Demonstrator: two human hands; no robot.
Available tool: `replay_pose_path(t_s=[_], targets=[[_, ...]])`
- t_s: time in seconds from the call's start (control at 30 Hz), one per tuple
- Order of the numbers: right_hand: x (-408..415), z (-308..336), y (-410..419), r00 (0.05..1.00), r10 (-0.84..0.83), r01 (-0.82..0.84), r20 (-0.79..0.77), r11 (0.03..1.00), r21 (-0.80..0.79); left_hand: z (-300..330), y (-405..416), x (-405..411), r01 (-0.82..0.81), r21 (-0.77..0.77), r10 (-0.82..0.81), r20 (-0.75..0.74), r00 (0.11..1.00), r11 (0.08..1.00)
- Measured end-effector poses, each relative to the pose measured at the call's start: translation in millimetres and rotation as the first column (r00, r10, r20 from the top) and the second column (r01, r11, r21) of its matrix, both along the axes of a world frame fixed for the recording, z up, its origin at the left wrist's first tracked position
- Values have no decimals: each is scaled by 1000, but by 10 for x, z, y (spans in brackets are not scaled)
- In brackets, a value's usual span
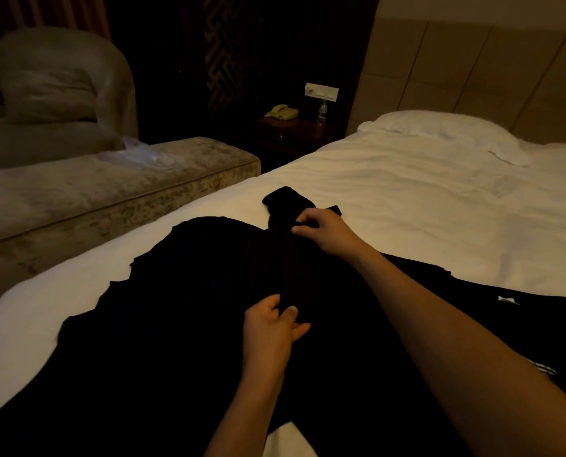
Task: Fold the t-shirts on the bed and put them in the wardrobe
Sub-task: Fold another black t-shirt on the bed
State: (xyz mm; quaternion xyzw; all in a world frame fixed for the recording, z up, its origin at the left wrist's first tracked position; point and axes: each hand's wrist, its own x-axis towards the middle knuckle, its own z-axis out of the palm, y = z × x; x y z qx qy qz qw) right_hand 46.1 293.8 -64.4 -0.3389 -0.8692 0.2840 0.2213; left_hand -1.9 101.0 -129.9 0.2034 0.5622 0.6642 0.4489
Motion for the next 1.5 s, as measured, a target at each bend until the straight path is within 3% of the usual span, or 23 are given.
replay_pose_path(t_s=[0.07,0.17,0.33,0.5,0.7,0.77,0.9,1.0,1.03,1.1,1.17,1.23,1.37,1.5], targets=[[-14,-35,5,997,-60,60,-51,998,3,17,-6,9,-15,6,15,-8,1000,1000],[-8,-142,-11,994,-110,110,8,994,3,92,-39,37,-23,23,24,-31,999,999],[287,103,-104,923,-251,252,-290,967,-34,284,-54,168,-55,127,63,-60,996,990],[944,439,-342,792,-340,302,-508,940,-158,506,-128,555,66,246,4,-275,961,967],[1947,474,-590,738,-449,370,-504,894,-253,563,-246,1065,278,212,-92,-618,781,937],[2268,409,-659,727,-477,390,-493,879,-275,540,-268,1221,392,164,-165,-714,680,905],[2787,249,-716,731,-555,432,-397,827,-360,441,-290,1351,535,-45,-312,-852,420,844],[2970,164,-664,735,-615,498,-285,775,-389,247,-234,1271,445,-257,-367,-912,181,858],[2966,142,-633,750,-608,505,-261,781,-368,166,-206,1229,391,-331,-393,-915,89,859],[2871,90,-556,813,-553,499,-181,823,-271,5,-150,1148,311,-419,-437,-899,-14,853],[2674,-7,-456,882,-471,465,-19,875,-139,-118,-119,1105,276,-426,-430,-901,-46,862],[2418,-128,-361,893,-431,437,133,899,-20,-194,-108,1101,262,-398,-401,-915,-46,879],[1966,-395,-96,811,-479,492,336,869,53,-274,-103,1084,248,-334,-343,-939,-8,910],[1762,-528,99,734,-538,561,415,824,77,-307,-117,1067,256,-312,-325,-946,10,915]])
